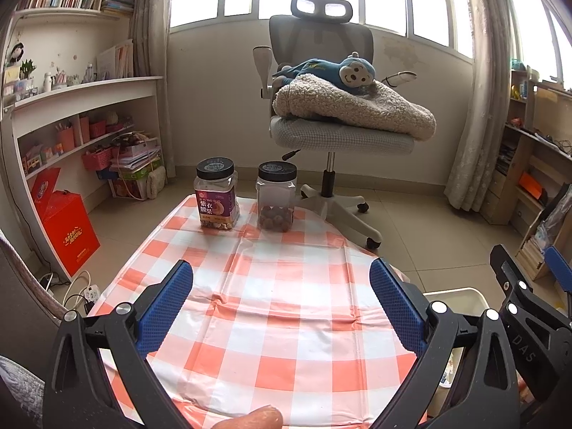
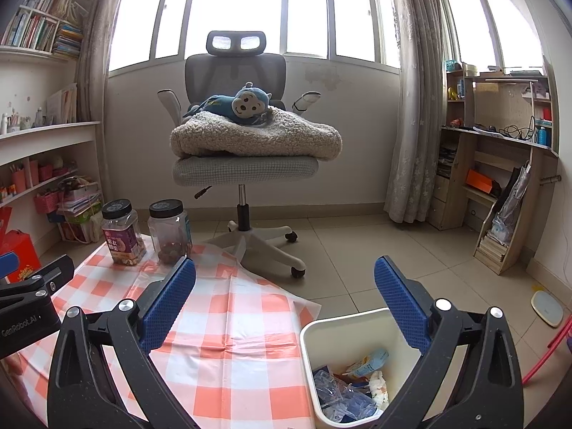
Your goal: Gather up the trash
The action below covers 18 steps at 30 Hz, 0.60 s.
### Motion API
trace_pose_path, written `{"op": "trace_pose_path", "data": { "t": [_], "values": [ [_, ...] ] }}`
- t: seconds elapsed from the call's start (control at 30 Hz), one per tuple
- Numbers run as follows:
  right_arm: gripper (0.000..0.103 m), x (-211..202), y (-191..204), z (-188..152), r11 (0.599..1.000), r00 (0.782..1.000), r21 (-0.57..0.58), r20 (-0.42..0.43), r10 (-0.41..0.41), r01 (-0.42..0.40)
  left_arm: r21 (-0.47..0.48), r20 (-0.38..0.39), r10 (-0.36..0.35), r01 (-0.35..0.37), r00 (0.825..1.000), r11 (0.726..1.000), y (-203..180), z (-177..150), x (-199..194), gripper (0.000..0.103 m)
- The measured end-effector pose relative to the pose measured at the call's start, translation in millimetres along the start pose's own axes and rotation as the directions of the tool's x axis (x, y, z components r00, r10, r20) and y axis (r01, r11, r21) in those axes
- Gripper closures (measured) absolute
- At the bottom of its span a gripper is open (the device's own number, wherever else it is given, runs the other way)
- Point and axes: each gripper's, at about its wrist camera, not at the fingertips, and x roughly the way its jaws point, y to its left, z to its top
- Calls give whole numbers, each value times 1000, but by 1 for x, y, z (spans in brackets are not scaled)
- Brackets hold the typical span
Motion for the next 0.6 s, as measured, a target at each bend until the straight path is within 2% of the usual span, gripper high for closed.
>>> {"op": "trace_pose_path", "data": {
  "t": [0.6],
  "values": [
    [7, -1, -16, -1, 1000, 1000, 3, 1, -14, 14, 21, -19, -13, 14, 1000, 1000, -12, -4, 8, 7]
  ]
}}
